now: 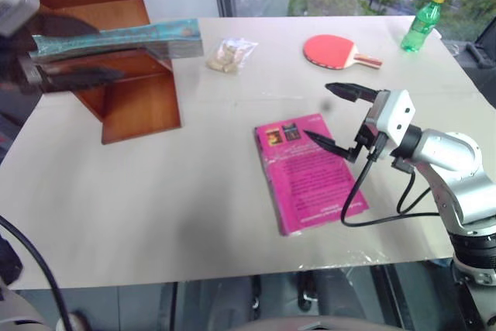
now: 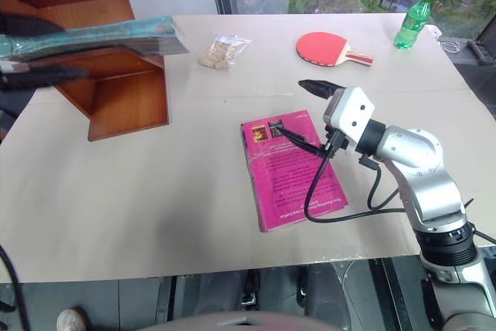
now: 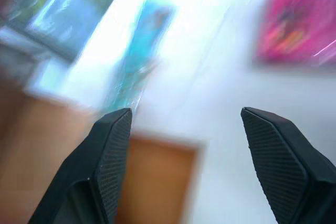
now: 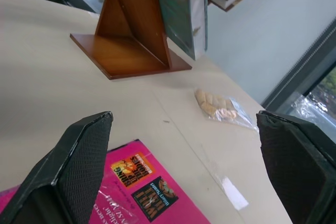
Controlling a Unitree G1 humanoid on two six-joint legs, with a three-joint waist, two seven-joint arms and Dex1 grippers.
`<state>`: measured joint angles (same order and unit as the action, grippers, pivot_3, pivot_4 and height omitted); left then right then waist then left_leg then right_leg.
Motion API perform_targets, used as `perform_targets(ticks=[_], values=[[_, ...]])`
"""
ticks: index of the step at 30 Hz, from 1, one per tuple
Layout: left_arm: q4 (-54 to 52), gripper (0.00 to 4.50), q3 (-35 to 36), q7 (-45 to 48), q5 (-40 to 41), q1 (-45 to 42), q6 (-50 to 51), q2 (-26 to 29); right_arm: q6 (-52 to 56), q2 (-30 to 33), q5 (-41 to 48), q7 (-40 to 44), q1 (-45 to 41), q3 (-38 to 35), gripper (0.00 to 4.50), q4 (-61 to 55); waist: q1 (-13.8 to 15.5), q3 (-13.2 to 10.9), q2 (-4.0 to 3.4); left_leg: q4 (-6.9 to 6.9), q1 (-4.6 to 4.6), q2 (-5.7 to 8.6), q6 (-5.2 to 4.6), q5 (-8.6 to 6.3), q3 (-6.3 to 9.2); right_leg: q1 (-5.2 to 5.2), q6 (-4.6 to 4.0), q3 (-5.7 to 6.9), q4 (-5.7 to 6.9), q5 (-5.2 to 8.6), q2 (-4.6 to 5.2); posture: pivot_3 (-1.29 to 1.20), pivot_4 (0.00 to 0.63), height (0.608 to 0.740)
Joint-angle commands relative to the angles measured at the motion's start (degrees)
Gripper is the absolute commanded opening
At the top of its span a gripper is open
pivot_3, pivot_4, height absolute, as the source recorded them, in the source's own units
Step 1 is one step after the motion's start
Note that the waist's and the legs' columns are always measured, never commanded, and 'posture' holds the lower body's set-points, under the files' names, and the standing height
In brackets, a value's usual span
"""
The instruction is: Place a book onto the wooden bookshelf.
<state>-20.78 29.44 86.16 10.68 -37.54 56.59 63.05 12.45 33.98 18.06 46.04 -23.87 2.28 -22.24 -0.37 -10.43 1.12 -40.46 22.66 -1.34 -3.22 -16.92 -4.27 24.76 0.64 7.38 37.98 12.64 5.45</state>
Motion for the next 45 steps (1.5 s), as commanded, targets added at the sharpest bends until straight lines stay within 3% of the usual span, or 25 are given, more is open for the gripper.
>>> perform_targets(ticks=[1, 2, 4, 7, 9, 11, 13, 16, 21, 24, 28, 33, 36, 38, 45], values=[[-9.48, 3.09, 3.46, -8.19, 6.69, 2.76, 6.55, -7.81, -0.41, 1.35, 0.47, 0.4, 0.28, -2.03, 4.5, -1.6, 0.21, 0.0, 0.02, -0.09, 0.0, 0.01, 0.0, 0.0, 0.02, -0.05, -0.02, 0.0, 0.02, -0.02, 0.01, 0.0, 0.15, 0.74], [-11.73, 2.97, 2.87, -13.05, 8.1, 3.05, 9.62, -14.29, 0.0, 1.72, 0.57, 0.2, 0.82, -2.49, 4.5, -2.29, 0.5, 0.09, -0.11, -0.12, 0.0, 0.01, 0.0, 0.0, 0.02, -0.05, -0.02, 0.01, 0.05, -0.02, 0.02, 0.0, 0.15, 0.74], [-15.7, 2.31, -0.26, -22.17, 8.75, 5.21, 10.7, -25.39, 1.19, 2.41, 1.1, -0.53, 1.79, -3.54, 4.5, -3.73, 1.27, 0.23, -0.38, -0.21, -0.09, 0.11, -0.02, -0.01, 0.07, -0.23, 0.03, -0.07, 0.0, -0.07, 0.08, 0.0, 0.15, 0.74], [-13.36, 0.91, -7.55, -38.19, 3.56, 6.6, -0.81, -40.6, 2.99, 3.52, 1.61, -1.39, 3.36, -5.02, 4.5, -6.12, 1.7, 0.16, -0.15, -0.39, -0.23, 0.1, -0.05, -0.03, 0.13, -0.48, 0.09, 0.0, 0.04, -0.12, 0.07, 0.0, 0.15, 0.74], [-6.61, 0.01, -12.85, -49.43, -2.57, 6.03, -14.38, -48.67, 3.92, 4.04, 1.85, -1.77, 4.0, -5.84, 4.5, -7.36, 1.68, 0.15, -0.09, -0.59, -0.12, 0.08, -0.06, -0.03, 0.2, -0.5, 0.08, 0.04, 0.01, -0.23, 0.03, 0.0, 0.15, 0.74], [1.22, 0.01, -16.09, -58.68, -6.92, 4.75, -23.81, -54.16, 4.74, 4.54, 1.8, -2.29, 4.28, -6.39, 4.5, -8.36, 1.65, 0.16, -0.11, -0.62, -0.17, 0.06, -0.07, -0.03, 0.16, -0.51, 0.02, -0.03, -0.01, -0.36, 0.02, 0.0, 0.15, 0.74], [9.62, 0.01, -18.65, -66.04, -10.74, 2.6, -32.24, -56.97, 5.81, 4.85, 2.21, -2.82, 4.25, -7.04, 4.5, -8.95, 1.54, 0.16, -0.11, -0.62, -0.27, 0.03, -0.1, -0.04, 0.13, -0.61, -0.02, -0.05, -0.03, -0.42, -0.02, 0.0, 0.15, 0.74], [30.68, 0.01, -24.0, -80.08, -18.98, -4.46, -50.17, -60.15, 7.71, 5.27, 2.62, -3.87, 5.07, -8.09, 4.5, -10.92, 1.72, 0.16, -0.1, -0.62, -0.3, 0.03, -0.16, -0.06, 0.15, -0.63, -0.03, 0.0, -0.02, -0.43, -0.04, 0.0, 0.15, 0.74], [56.36, 0.01, -24.32, -98.81, -23.42, -16.9, -66.46, -60.83, 8.69, 4.9, 2.31, -6.0, 5.05, -8.67, 4.5, -11.89, 1.74, 0.16, -0.08, -0.63, -0.14, 0.06, -0.42, -0.21, 0.09, -0.58, 0.03, 0.04, -0.17, -0.48, -0.01, 0.0, 0.15, 0.74], [65.3, 0.01, -24.52, -108.87, -25.62, -22.15, -72.16, -59.77, 9.04, 4.29, 2.42, -7.59, 4.86, -8.81, 4.5, -12.61, 1.63, 0.16, -0.08, -0.61, 0.18, 0.11, -0.53, -0.28, 0.0, -0.3, 0.17, 0.03, -0.3, -0.57, 0.03, 0.0, 0.15, 0.74], [67.38, 0.01, -23.88, -122.37, -28.35, -22.84, -72.38, -58.32, 9.98, 4.14, 2.48, -8.88, 4.72, -8.66, 4.5, -13.86, 1.52, 0.16, -0.08, -0.39, 0.24, 0.13, -0.56, -0.3, -0.14, -0.23, 0.24, 0.13, -0.56, -0.59, 0.06, 0.0, 0.15, 0.74], [63.0, 0.01, -25.23, -124.46, -28.25, -19.27, -74.35, -58.24, 10.42, 3.94, 2.84, -9.93, 4.32, -8.56, 4.5, -14.21, 0.74, 0.16, -0.08, -0.19, 0.06, 0.1, -0.56, -0.3, -0.37, -0.21, 0.28, -0.04, -0.64, -0.6, 0.03, 0.0, 0.15, 0.74], [61.06, 0.01, -26.26, -116.35, -24.38, -16.9, -76.0, -59.26, 9.98, 3.4, 3.1, -10.16, 4.01, -8.56, 4.5, -14.0, 0.76, 0.16, -0.09, -0.02, -0.05, 0.07, -0.52, -0.27, -0.46, -0.16, 0.27, -0.12, -0.6, -0.6, 0.0, 0.0, 0.15, 0.74], [59.52, 0.01, -28.18, -106.18, -21.04, -14.23, -78.11, -59.04, 9.17, 2.55, 3.48, -10.32, 3.51, -8.54, 4.5, -13.7, 0.97, 0.16, -0.09, -0.01, -0.06, 0.06, -0.48, -0.25, -0.48, -0.16, 0.27, -0.11, -0.57, -0.6, 0.0, 0.0, 0.15, 0.74], [50.18, 0.01, -29.45, -91.88, -16.11, -4.08, -76.19, -57.25, 10.76, -0.62, 10.06, -10.82, -0.87, -9.11, 4.5, -15.59, 1.18, 0.16, -0.09, -0.05, -0.05, 0.09, -0.47, -0.25, -0.56, -0.17, 0.3, -0.14, -0.58, -0.61, 0.03, 0.0, 0.15, 0.74]])
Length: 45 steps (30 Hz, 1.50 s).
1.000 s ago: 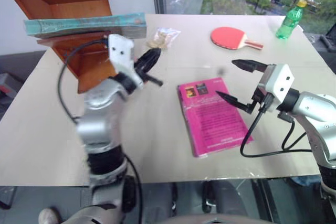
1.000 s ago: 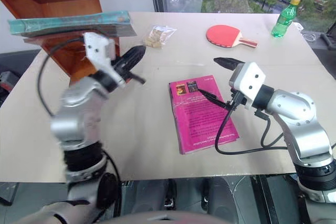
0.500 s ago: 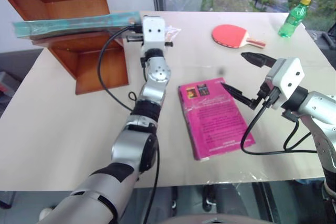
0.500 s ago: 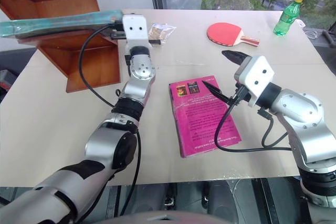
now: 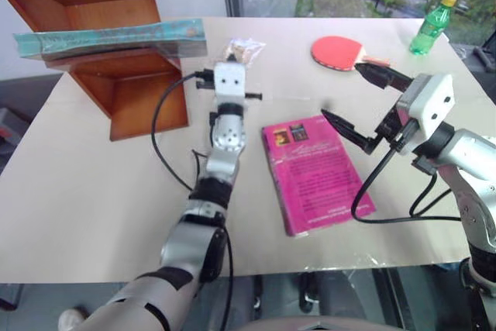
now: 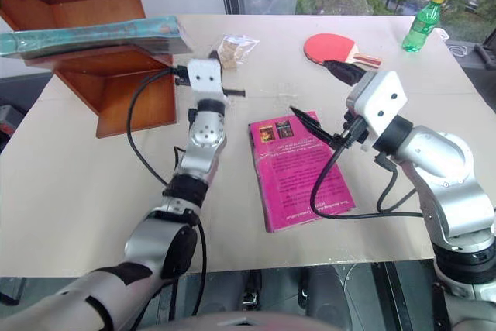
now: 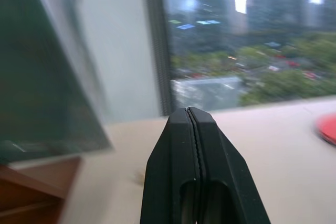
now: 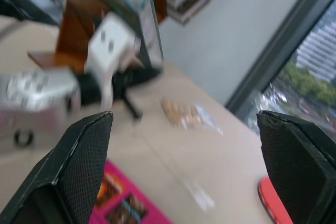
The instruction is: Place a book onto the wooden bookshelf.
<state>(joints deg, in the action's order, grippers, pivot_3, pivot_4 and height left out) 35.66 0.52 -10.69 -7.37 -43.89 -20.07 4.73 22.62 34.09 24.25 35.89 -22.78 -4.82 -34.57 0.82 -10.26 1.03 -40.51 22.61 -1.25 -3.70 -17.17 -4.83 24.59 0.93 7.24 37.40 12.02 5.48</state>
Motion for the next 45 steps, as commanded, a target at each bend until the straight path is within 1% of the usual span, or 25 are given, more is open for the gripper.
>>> perform_targets(ticks=[1, 8, 12, 16, 18, 20, 22, 23, 24, 25, 26, 27, 29, 31, 33, 35, 36, 37, 38, 39, 41, 42, 43, 45], values=[[-7.92, 0.01, -0.49, 6.59, 2.75, 3.61, 1.24, 1.38, 0.87, -1.09, 4.91, -0.84, -2.49, -2.03, 4.5, -3.73, -0.01, 0.0, 0.0, 0.0, 0.0, -0.01, 0.0, 0.0, 0.02, 0.0, 0.0, 0.01, 0.0, 0.0, -0.01, 0.0, 0.15, 0.74], [-20.59, 0.01, 0.15, 16.03, 7.7, 11.32, 7.63, 4.38, 2.86, -3.56, 12.17, -3.1, -5.84, -2.51, 4.5, -6.03, -0.05, 0.01, -0.02, 0.0, -0.01, -0.02, 0.0, 0.0, 0.04, 0.0, 0.0, 0.0, 0.02, 0.0, -0.01, 0.0, 0.15, 0.74], [-28.59, 0.01, 0.87, 23.59, 13.07, 15.67, 13.39, 7.43, 3.83, -3.68, 15.23, -4.28, -6.54, -3.11, 4.5, -6.33, -0.05, 0.02, -0.03, 0.0, -0.01, -0.02, 0.0, 0.0, 0.07, 0.0, -0.01, 0.0, 0.05, 0.0, -0.01, 0.0, 0.15, 0.74], [-36.34, 0.01, 2.34, 31.42, 19.3, 20.93, 19.29, 12.18, 4.91, -0.08, 14.47, -2.57, -1.52, -3.94, 4.5, -5.59, 0.01, 0.02, -0.04, 0.0, -0.01, -0.02, 0.0, 0.0, 0.07, 0.0, -0.01, -0.02, 0.04, 0.0, 0.0, 0.0, 0.15, 0.74], [-40.52, 0.01, 3.59, 37.5, 25.36, 24.25, 23.39, 15.18, 5.36, 2.58, 13.22, -1.13, 2.29, -4.4, 4.5, -4.9, 0.02, 0.02, -0.04, 0.0, 0.01, -0.02, 0.0, 0.0, 0.1, -0.01, -0.01, -0.01, 0.02, 0.0, 0.01, 0.0, 0.15, 0.74], [-44.52, 0.56, 5.1, 42.63, 30.88, 27.62, 26.87, 18.35, 5.8, 5.37, 12.56, 0.45, 6.59, -5.66, 4.5, -3.49, -0.04, 0.02, -0.05, 0.01, 0.01, -0.02, -0.01, -0.01, 0.08, 0.0, -0.01, -0.05, 0.01, 0.0, 0.02, 0.0, 0.15, 0.74], [-47.9, 1.28, 6.93, 45.11, 34.61, 30.23, 29.4, 20.57, 5.31, 8.23, 10.7, 2.4, 11.12, -7.04, 4.5, -1.94, 0.06, 0.02, -0.05, 0.0, 0.01, -0.02, -0.01, -0.01, 0.11, -0.01, -0.01, -0.09, 0.02, 0.0, 0.03, 0.0, 0.15, 0.74], [-49.59, 1.82, 7.93, 45.6, 36.11, 31.49, 31.27, 21.85, 4.83, 9.47, 10.19, 3.78, 14.02, -8.19, 4.5, -1.2, 0.07, 0.02, -0.05, 0.0, 0.01, -0.02, -0.01, -0.01, 0.13, -0.01, -0.01, -0.15, 0.02, 0.01, 0.05, 0.0, 0.15, 0.74], [-51.11, 2.15, 8.83, 45.88, 37.51, 32.65, 33.19, 22.91, 4.39, 10.43, 10.0, 5.1, 16.77, -9.5, 4.5, -0.67, 0.19, 0.02, -0.04, 0.0, 0.01, -0.02, 0.0, -0.01, 0.14, -0.02, -0.01, -0.16, 0.02, 0.01, 0.05, 0.0, 0.15, 0.74], [-52.28, 2.66, 10.14, 46.12, 39.01, 33.9, 35.13, 24.09, 3.81, 11.59, 9.33, 6.64, 19.99, -11.07, 4.5, -0.13, 0.27, 0.02, -0.04, 0.0, 0.03, -0.01, 0.0, -0.01, 0.18, -0.02, -0.01, -0.16, 0.03, 0.01, 0.05, 0.0, 0.15, 0.74], [-52.86, 2.99, 12.01, 45.77, 40.65, 35.27, 37.09, 25.02, 2.67, 12.72, 7.94, 8.25, 23.6, -12.81, 4.5, 0.54, 0.24, 0.03, -0.05, 0.0, 0.03, -0.01, 0.0, -0.01, 0.23, -0.04, -0.01, -0.15, 0.01, 0.02, 0.04, 0.0, 0.15, 0.74], [-52.77, 3.49, 13.8, 44.78, 41.16, 36.17, 38.1, 25.57, 1.62, 13.54, 6.78, 9.48, 26.6, -14.4, 4.5, 1.15, 0.21, 0.04, -0.07, 0.0, 0.01, -0.02, 0.0, -0.01, 0.22, -0.05, -0.01, -0.18, 0.01, 0.02, 0.04, 0.0, 0.15, 0.74], [-50.75, 4.45, 16.86, 41.46, 38.88, 36.83, 38.13, 26.29, -0.38, 14.38, 5.09, 11.36, 31.47, -17.72, 4.5, 2.68, 0.13, 0.04, -0.07, 0.0, -0.01, -0.02, 0.0, -0.01, 0.2, -0.05, 0.0, -0.21, 0.01, 0.02, 0.02, 0.0, 0.15, 0.74], [-47.55, 4.45, 20.59, 40.64, 38.29, 36.48, 37.08, 27.37, -2.23, 14.72, 3.5, 13.02, 35.47, -21.39, 4.5, 4.63, 0.14, 0.05, -0.09, 0.0, -0.03, -0.02, 0.0, -0.01, 0.17, -0.05, 0.03, -0.25, 0.02, 0.04, 0.01, 0.0, 0.15, 0.74], [-45.35, 4.45, 23.16, 41.21, 39.79, 35.99, 37.62, 28.26, -3.43, 14.82, 2.87, 14.2, 37.57, -23.46, 4.5, 5.74, 0.05, 0.05, -0.08, 0.0, -0.11, -0.04, 0.0, 0.0, 0.14, -0.09, 0.21, -0.28, 0.02, 0.15, -0.05, 0.0, 0.15, 0.74], [-41.11, 4.45, 25.11, 40.36, 37.67, 34.53, 35.5, 29.47, -3.75, 14.5, 2.87, 14.49, 38.44, -24.81, 4.5, 6.37, 0.05, 0.05, -0.09, 0.0, -0.2, -0.08, 0.01, 0.0, 0.07, -0.12, 0.23, -0.31, 0.04, 0.16, -0.09, 0.0, 0.15, 0.74], [-37.53, 4.45, 27.12, 37.02, 35.88, 31.83, 33.28, 29.75, -3.93, 14.38, 2.77, 14.65, 38.69, -25.03, 4.5, 6.4, 0.09, 0.05, -0.09, 0.0, -0.25, -0.08, 0.01, 0.0, 0.06, -0.15, 0.23, -0.34, 0.07, 0.16, -0.08, 0.0, 0.15, 0.74], [-35.22, 4.45, 28.48, 36.03, 36.52, 29.78, 34.18, 30.48, -4.12, 14.21, 2.68, 14.74, 38.92, -25.07, 4.5, 6.3, 0.15, 0.05, -0.07, 0.0, -0.27, -0.07, 0.01, 0.0, 0.05, -0.15, 0.23, -0.35, 0.1, 0.17, -0.07, 0.0, 0.15, 0.74], [-34.16, 4.45, 29.23, 37.5, 38.34, 28.77, 35.3, 31.15, -4.23, 14.12, 2.65, 14.81, 39.13, -25.05, 4.5, 6.09, 0.21, 0.07, -0.03, 0.0, -0.31, -0.07, 0.03, 0.01, 0.06, -0.16, 0.23, -0.38, 0.16, 0.17, -0.07, 0.0, 0.15, 0.74], [-35.03, 4.45, 29.16, 41.85, 41.04, 29.53, 37.38, 32.4, -4.07, 14.1, 2.78, 14.86, 39.34, -25.1, 4.5, 5.72, 0.21, 0.09, 0.02, 0.0, -0.3, -0.07, 0.05, 0.03, 0.09, -0.17, 0.23, -0.36, 0.17, 0.16, -0.08, 0.0, 0.15, 0.74], [-38.77, 4.45, 28.84, 51.52, 47.25, 33.96, 43.27, 35.13, -3.71, 14.1, 3.02, 14.93, 39.69, -25.38, 4.5, 5.08, 0.01, 0.11, 0.02, 0.0, -0.29, -0.1, 0.06, 0.03, 0.08, -0.15, 0.21, -0.37, 0.18, 0.17, -0.08, 0.0, 0.15, 0.74], [-40.88, 4.45, 28.12, 54.94, 46.89, 37.11, 43.28, 36.91, -3.46, 14.18, 3.19, 15.05, 39.92, -25.69, 4.5, 4.83, -0.1, 0.13, -0.01, 0.01, -0.32, -0.09, 0.06, 0.03, -0.01, -0.15, 0.19, -0.42, 0.17, 0.16, -0.07, 0.0, 0.15, 0.74], [-42.25, 4.45, 28.08, 56.82, 46.49, 39.41, 43.13, 38.16, -3.18, 14.33, 3.34, 15.17, 40.16, -26.03, 4.5, 4.68, -0.22, 0.12, -0.02, 0.05, -0.39, -0.07, 0.06, 0.02, -0.11, -0.14, 0.18, -0.52, 0.16, 0.15, -0.05, 0.0, 0.15, 0.74], [-41.06, 4.45, 29.51, 53.05, 44.07, 38.26, 41.31, 38.4, -2.67, 14.61, 3.6, 15.51, 40.72, -26.55, 4.5, 4.36, -0.06, 0.12, -0.01, 0.18, -0.48, -0.06, 0.03, -0.03, -0.2, -0.15, 0.17, -0.76, 0.02, 0.14, -0.04, 0.0, 0.15, 0.74]])
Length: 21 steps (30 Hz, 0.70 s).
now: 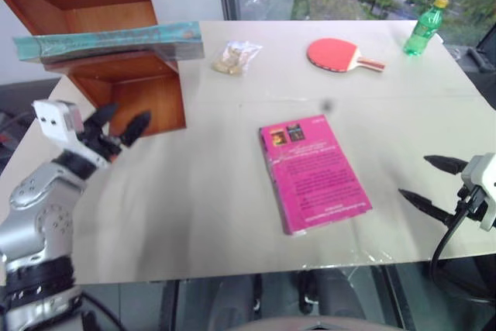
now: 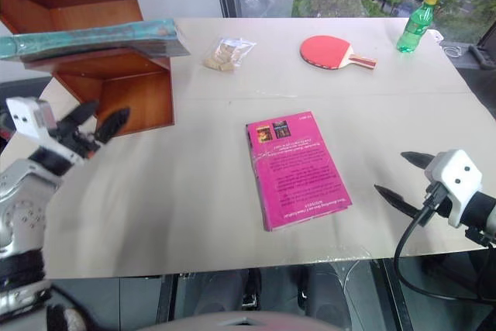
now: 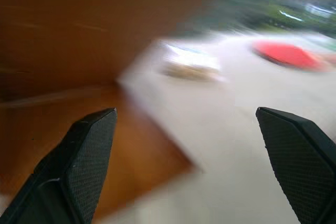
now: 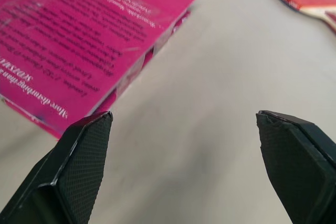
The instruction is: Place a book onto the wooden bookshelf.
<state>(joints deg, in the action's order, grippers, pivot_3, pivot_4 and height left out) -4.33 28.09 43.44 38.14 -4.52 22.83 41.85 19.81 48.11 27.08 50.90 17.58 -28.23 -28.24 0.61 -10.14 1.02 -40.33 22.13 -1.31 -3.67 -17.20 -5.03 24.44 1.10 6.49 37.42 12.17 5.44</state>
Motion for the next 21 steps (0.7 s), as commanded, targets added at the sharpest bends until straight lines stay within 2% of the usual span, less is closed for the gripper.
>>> perform_targets(ticks=[1, 4, 8, 11, 15, 19, 21], values=[[1.49, 4.45, 2.63, -6.01, -4.36, -4.07, -4.14, 0.47, 0.16, 0.61, 0.71, 0.52, 0.44, -3.1, 4.5, -1.99, 0.46, -0.02, 0.06, 0.01, 0.02, 0.0, 0.0, 0.0, 0.05, 0.0, 0.01, 0.05, -0.02, 0.01, -0.01, 0.0, 0.15, 0.74], [7.54, 4.45, 4.29, -15.81, -7.0, -12.15, -5.99, -1.78, 0.25, 0.74, 0.4, 0.19, -0.34, -2.4, 4.5, -1.69, 1.71, -0.02, 0.07, 0.0, 0.06, 0.0, 0.03, 0.02, 0.34, -0.12, 0.04, 0.34, -0.06, 0.03, -0.04, 0.0, 0.15, 0.74], [14.27, 4.45, 8.77, -22.45, -1.13, -22.45, 1.18, -1.98, 1.04, 0.93, 0.78, -0.43, -2.26, -1.55, 4.5, -1.83, 1.65, -0.02, 0.1, -0.01, -0.3, 0.01, 0.03, 0.02, 0.35, -0.52, 0.07, 0.35, -0.09, 0.03, 0.0, 0.0, 0.15, 0.74], [15.13, 4.45, 8.5, -18.58, 1.03, -24.67, 4.05, -0.26, 1.54, 0.82, 0.73, -0.58, -3.47, -0.88, 4.5, -1.91, 1.55, -0.01, 0.11, -0.01, -0.27, 0.02, 0.03, 0.02, 0.35, -0.51, 0.07, 0.34, -0.12, 0.02, 0.0, 0.0, 0.15, 0.74], [2.81, 4.45, 2.0, 6.03, 4.01, -8.17, 6.95, 5.96, 1.92, 0.43, 0.62, -0.62, -3.67, -0.58, 4.5, -2.69, 0.68, -0.02, 0.08, 0.02, -0.25, 0.01, 0.06, 0.03, 0.32, -0.49, -0.14, 0.33, -0.17, -0.08, -0.05, 0.0, 0.15, 0.74], [-1.23, 4.45, 2.22, 16.78, 3.19, 3.91, 5.12, 9.17, 2.3, 0.19, 0.81, -0.52, -3.2, -1.11, 4.5, -3.41, 0.15, -0.05, 0.04, 0.17, -0.12, -0.01, 0.08, 0.0, 0.4, -0.45, -0.12, 0.43, -0.52, -0.07, -0.05, 0.0, 0.15, 0.74], [-2.04, 4.45, 3.05, 19.14, 3.28, 6.53, 4.79, 9.71, 2.4, 0.1, 0.83, -0.53, -2.94, -1.24, 4.5, -3.67, 0.3, -0.07, -0.01, 0.18, -0.13, -0.08, 0.12, -0.02, 0.43, -0.45, 0.04, 0.43, -0.58, 0.05, -0.01, 0.0, 0.15, 0.74]])
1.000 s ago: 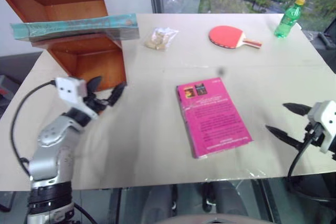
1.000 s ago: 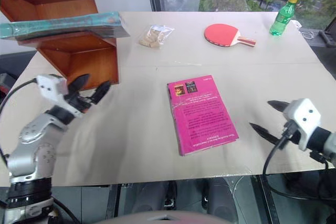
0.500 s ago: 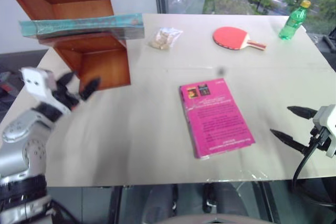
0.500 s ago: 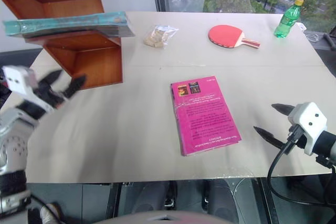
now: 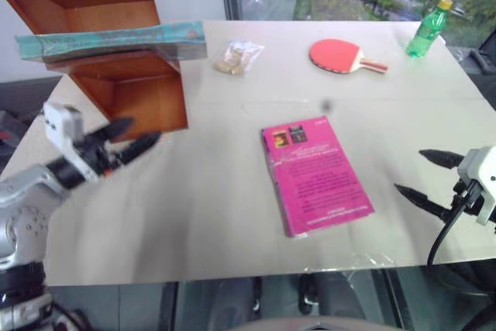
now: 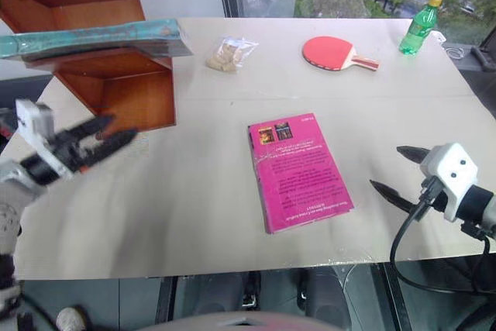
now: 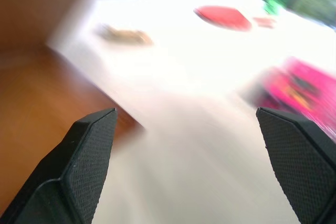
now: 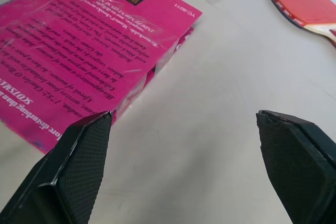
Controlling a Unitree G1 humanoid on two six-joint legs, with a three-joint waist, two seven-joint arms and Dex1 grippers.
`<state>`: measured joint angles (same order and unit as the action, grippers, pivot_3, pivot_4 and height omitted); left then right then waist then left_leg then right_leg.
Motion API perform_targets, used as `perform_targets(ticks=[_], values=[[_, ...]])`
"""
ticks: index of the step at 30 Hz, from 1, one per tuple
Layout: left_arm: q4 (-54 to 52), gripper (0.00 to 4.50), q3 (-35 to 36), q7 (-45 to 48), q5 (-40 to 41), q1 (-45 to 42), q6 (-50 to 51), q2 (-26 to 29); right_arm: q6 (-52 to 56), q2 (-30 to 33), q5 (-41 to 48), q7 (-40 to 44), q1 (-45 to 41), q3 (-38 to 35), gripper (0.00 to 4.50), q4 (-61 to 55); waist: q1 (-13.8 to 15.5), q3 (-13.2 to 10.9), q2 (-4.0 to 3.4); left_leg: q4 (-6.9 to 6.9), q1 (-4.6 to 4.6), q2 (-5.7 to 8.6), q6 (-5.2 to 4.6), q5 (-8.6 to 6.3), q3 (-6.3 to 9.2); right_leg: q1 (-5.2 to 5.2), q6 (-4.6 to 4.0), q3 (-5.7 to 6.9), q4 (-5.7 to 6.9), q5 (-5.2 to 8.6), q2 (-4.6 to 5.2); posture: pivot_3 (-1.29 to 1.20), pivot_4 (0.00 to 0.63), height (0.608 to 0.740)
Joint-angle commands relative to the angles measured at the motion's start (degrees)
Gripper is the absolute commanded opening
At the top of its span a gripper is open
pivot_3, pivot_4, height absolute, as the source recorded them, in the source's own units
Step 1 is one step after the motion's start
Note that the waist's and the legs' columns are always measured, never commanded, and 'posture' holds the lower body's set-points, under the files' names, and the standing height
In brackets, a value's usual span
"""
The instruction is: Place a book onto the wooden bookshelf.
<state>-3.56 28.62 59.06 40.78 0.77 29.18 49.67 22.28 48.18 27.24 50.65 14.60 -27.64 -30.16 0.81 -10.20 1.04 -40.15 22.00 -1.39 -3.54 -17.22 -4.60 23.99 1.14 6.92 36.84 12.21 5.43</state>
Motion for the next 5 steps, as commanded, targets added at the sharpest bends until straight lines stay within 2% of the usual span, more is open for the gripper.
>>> perform_targets(ticks=[1, 5], values=[[-3.25, 4.45, 2.74, 4.21, 0.21, 2.22, -2.1, 1.97, -0.05, -0.01, 0.68, -0.29, 0.13, -1.83, 4.5, -1.83, 0.18, -0.03, -0.06, 0.0, 0.01, -0.01, 0.0, 0.0, 0.01, 0.0, 0.03, 0.01, -0.01, 0.02, 0.06, 0.0, 0.15, 0.74], [-5.91, 4.45, 2.7, 7.66, -1.03, 6.52, -3.76, 2.61, -0.13, 0.02, 0.59, -0.1, 0.16, -1.47, 4.5, -1.73, 0.21, -0.05, -0.12, -0.01, -0.01, 0.0, 0.0, -0.02, 0.03, -0.01, -0.15, 0.04, 0.0, 0.12, 0.21, 0.0, 0.15, 0.74]])
